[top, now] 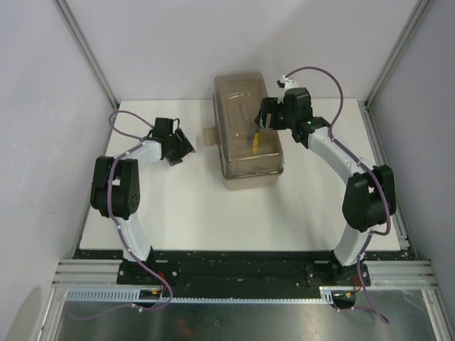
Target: Pack the tool kit
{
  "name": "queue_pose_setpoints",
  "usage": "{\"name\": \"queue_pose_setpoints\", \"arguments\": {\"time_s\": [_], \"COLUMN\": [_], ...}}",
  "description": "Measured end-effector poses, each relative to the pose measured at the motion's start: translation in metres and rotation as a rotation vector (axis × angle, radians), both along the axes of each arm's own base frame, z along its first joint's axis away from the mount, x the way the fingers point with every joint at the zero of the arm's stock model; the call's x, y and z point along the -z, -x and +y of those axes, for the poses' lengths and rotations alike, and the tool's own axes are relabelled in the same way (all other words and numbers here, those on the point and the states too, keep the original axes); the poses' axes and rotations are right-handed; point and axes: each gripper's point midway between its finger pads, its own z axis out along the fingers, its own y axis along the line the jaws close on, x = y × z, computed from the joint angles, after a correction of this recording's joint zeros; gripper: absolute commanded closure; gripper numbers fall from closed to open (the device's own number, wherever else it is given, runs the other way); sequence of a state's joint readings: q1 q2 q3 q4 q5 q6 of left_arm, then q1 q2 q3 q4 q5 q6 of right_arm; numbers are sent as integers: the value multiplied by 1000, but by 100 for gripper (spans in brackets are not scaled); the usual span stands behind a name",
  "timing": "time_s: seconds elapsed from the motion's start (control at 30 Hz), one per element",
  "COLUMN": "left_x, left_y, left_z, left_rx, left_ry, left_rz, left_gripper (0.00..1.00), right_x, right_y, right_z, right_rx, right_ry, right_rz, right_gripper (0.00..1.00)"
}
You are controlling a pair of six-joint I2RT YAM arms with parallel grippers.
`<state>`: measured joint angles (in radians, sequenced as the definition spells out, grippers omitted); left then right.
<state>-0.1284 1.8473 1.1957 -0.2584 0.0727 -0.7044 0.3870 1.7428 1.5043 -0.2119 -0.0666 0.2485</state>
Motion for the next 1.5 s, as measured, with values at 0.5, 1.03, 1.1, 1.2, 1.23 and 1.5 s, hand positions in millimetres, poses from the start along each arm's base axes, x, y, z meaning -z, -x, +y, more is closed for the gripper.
{"name": "queue_pose_setpoints", "arguments": {"time_s": [0.5,1.03,1.1,1.2,1.23,1.5], "left_x": [0,-42,-49,-54,-54,-50], "left_y": [-52,-53,-54,-52,-51,-46], "left_z": [-25,-88,-93,-95,-96,-98], "left_rx": [38,203,217,218,215,163], "left_ry": [213,614,631,655,663,726], "left_rz": [-16,-163,-185,-206,-208,-225], "left_gripper": [27,42,43,44,44,40], "right_x": [7,-1,-1,0,0,0], "right_y": [-4,23,23,24,24,23], "right_z": [-13,-18,-17,-17,-17,-17], "right_rx": [-85,-133,-131,-124,-121,-92], "right_ry": [10,-78,-85,-94,-97,-116], "right_rz": [30,72,78,87,90,105], "right_gripper": [41,41,42,43,44,45]}}
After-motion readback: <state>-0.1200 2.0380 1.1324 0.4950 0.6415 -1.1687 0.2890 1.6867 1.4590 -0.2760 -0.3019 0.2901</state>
